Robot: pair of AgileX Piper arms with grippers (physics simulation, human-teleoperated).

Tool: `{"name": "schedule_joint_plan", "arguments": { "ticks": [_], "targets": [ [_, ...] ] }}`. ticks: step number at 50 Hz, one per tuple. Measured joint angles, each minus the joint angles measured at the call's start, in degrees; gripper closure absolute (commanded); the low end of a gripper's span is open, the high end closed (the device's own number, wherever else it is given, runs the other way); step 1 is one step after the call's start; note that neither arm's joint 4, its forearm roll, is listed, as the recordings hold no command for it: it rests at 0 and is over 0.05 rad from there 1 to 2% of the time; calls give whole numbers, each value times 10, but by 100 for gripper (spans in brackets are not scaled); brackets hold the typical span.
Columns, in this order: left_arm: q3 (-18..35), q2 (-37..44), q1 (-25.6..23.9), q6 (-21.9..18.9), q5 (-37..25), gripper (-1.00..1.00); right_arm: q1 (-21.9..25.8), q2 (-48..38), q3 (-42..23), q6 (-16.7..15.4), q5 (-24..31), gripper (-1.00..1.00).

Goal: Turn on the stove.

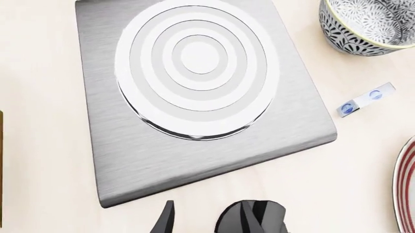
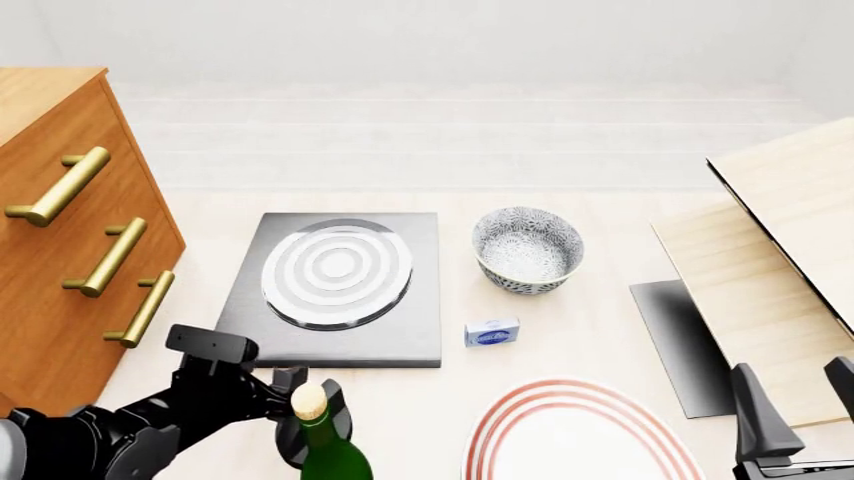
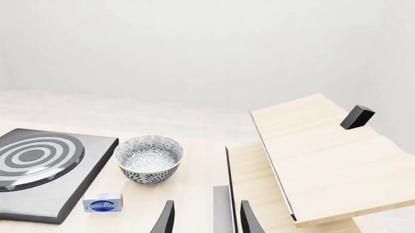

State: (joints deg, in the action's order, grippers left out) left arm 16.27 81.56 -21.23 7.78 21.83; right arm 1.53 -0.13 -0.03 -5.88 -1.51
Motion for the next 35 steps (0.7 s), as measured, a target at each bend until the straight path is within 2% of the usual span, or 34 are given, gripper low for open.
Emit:
{"name": "schedule_joint_plan", "arguments": {
  "ticks": [9, 20, 24, 35],
  "targets": [
    [10, -47, 6, 0, -29, -100, 0, 1, -2, 0, 2, -100],
    [-25, -159, 22, -19, -66, -100, 1, 1, -4, 0, 4, -100],
    [-34, -231, 24, -26, -116, -100, 1, 1, -3, 0, 4, -100],
    [-24, -461, 38, -46, -306, -100, 1, 1, -1, -1, 2, -100]
  ]
}}
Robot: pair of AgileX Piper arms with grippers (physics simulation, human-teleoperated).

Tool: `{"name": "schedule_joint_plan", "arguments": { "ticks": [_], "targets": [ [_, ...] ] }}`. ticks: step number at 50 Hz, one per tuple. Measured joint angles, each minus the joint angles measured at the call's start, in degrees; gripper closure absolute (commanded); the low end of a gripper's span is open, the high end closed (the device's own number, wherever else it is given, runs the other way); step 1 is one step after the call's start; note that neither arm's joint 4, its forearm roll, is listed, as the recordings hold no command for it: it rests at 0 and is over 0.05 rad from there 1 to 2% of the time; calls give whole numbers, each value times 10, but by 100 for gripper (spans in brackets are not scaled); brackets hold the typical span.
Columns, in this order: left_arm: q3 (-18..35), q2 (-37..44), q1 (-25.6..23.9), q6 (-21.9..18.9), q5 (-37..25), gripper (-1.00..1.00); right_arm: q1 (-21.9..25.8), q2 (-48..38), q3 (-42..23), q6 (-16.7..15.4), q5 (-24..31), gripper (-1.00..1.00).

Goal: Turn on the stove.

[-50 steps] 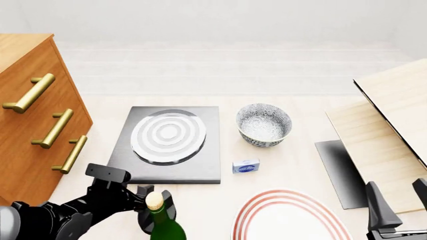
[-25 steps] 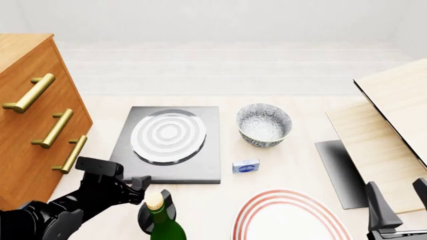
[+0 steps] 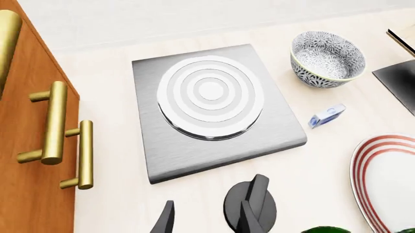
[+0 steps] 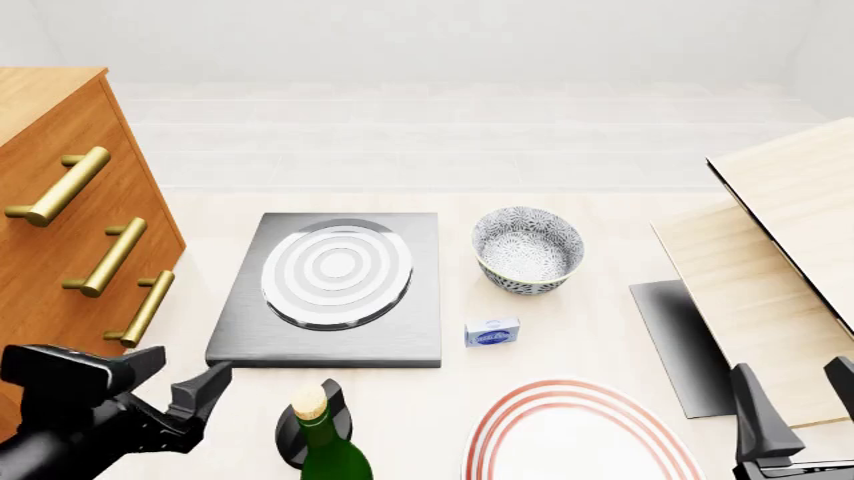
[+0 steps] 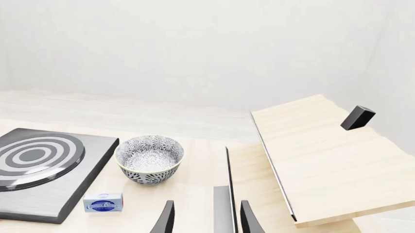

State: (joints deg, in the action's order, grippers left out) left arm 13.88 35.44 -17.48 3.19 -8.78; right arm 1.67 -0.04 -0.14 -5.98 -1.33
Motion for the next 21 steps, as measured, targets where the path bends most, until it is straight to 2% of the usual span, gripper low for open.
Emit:
{"name": "schedule_joint_plan", "arguments": {
  "ticks": [8, 21],
  "targets": [
    [28, -96, 2, -16, -102, -100, 0, -1, 1, 0, -1, -100],
    [104, -174, 2, -38, -230, -100, 0, -1, 1, 0, -1, -100]
  ]
}}
